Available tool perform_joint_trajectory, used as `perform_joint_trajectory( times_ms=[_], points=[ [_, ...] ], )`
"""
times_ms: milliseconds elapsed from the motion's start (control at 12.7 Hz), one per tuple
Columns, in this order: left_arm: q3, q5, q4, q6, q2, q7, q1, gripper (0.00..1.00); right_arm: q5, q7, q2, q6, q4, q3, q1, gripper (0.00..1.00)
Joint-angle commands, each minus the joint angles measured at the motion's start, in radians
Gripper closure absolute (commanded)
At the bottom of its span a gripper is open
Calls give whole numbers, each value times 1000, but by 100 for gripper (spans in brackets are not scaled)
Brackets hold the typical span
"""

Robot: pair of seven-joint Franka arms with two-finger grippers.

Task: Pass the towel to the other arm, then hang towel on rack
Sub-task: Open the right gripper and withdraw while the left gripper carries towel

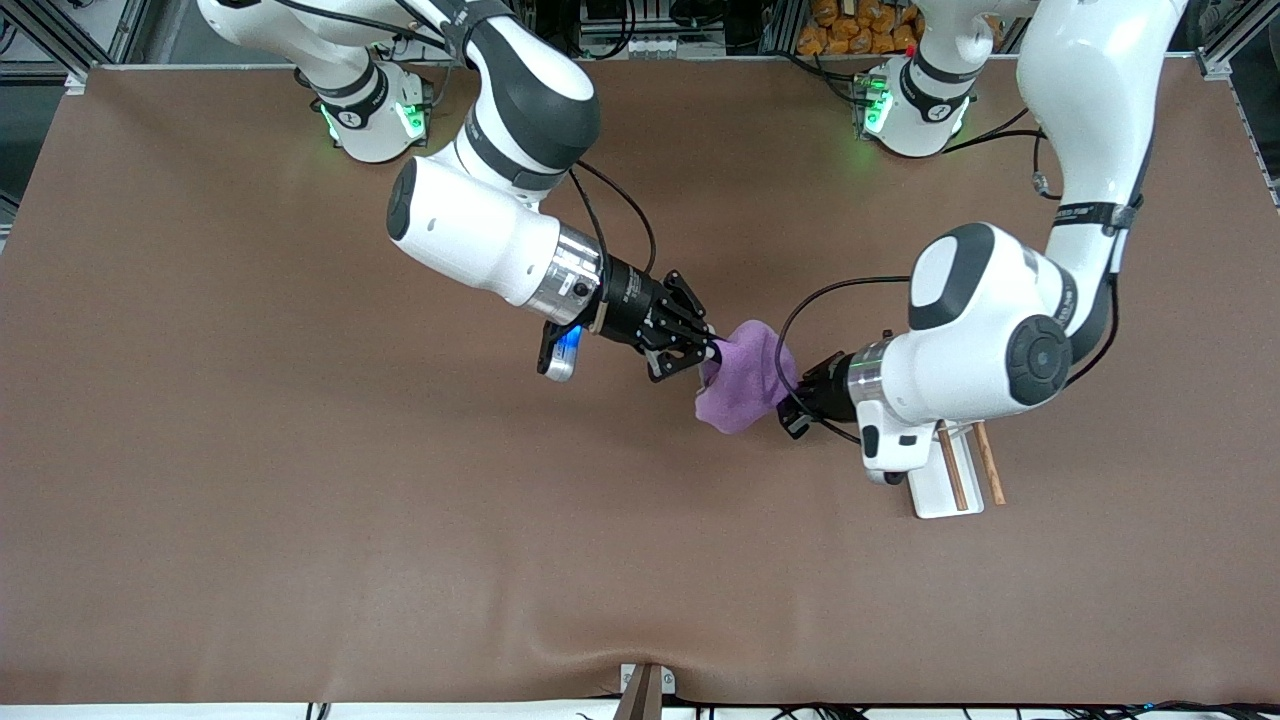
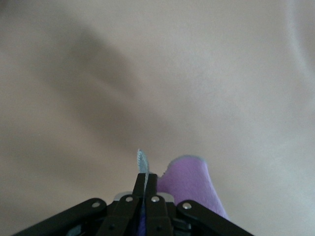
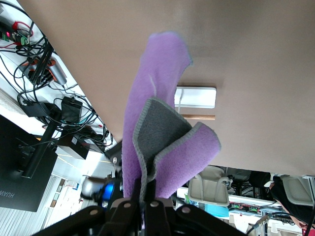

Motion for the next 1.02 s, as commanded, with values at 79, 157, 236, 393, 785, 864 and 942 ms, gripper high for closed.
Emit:
perform_joint_trajectory(
  times_ms=[79, 157, 236, 393, 785, 864, 942],
  points=[
    [6, -15, -11, -65, -85, -3, 25, 100, 7, 7, 18, -5, 32, -2, -1, 0],
    [8, -13, -11, -81, -99, 2, 32, 100, -4, 7, 18, -7, 29, -2, 2, 0],
    [8, -12, -11, -102, -114, 19, 44, 100, -13, 7, 18, -7, 26, -4, 2, 0],
    [6, -15, -11, -128, -145, 96, 68, 100, -24, 4, 17, -10, 9, -5, -5, 0],
    [11, -5, -12, -145, -177, 258, 94, 100, -225, -5, 20, -149, -10, -7, -89, 0],
    [14, -4, -14, -147, -177, 313, 99, 100, -264, -21, 18, -197, -8, -7, -112, 0],
    [12, 28, -17, -158, -177, 351, 98, 100, -303, -56, 15, -246, -3, -5, -137, 0]
  ],
)
